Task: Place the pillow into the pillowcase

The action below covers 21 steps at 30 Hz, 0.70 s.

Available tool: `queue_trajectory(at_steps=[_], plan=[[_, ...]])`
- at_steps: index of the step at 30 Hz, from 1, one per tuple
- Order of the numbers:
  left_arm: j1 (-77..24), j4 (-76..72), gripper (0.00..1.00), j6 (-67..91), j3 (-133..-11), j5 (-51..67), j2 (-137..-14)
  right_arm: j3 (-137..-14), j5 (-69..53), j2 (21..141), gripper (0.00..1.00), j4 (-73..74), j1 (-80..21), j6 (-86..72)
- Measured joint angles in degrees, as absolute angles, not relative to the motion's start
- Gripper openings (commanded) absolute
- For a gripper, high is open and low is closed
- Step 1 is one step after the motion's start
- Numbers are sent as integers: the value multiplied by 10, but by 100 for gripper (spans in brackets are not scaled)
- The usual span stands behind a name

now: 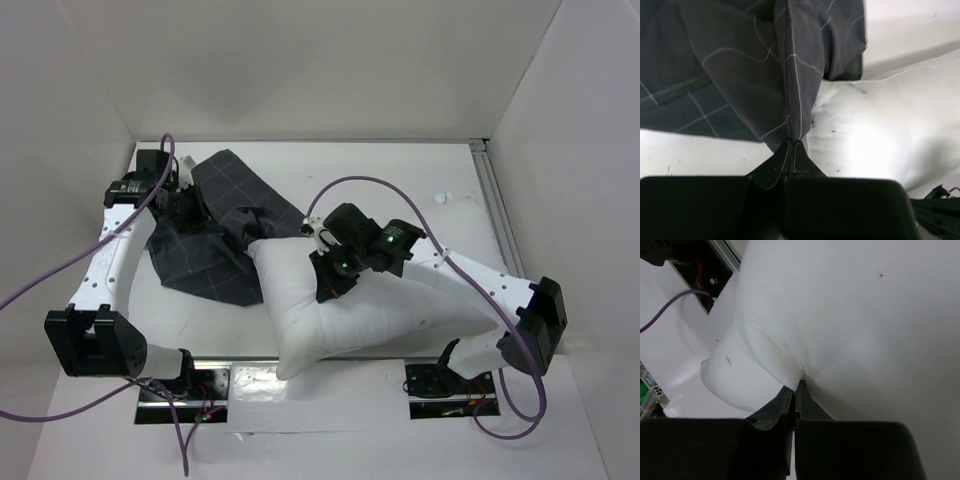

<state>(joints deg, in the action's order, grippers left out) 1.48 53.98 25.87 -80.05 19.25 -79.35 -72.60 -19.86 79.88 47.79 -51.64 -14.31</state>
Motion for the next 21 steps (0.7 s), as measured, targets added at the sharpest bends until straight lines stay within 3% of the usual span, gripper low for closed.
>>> queue_trajectory(at_steps=[1, 3, 4, 7, 21], plan=[[15, 541, 32, 258, -782, 192, -788, -714, -199, 798, 0, 470, -518, -147], [15, 548, 49, 254, -757, 191, -787, -686, -200, 796, 0, 453, -522, -156], [15, 551, 66, 254, -751, 189, -790, -674, -202, 794, 0, 448, -523, -160], [9, 553, 82, 253, -753, 172, -804, -650, -206, 785, 0, 436, -526, -172], [-72, 548, 84, 256, -1001, -18, -1106, -630, -199, 763, 0, 420, -526, -199]])
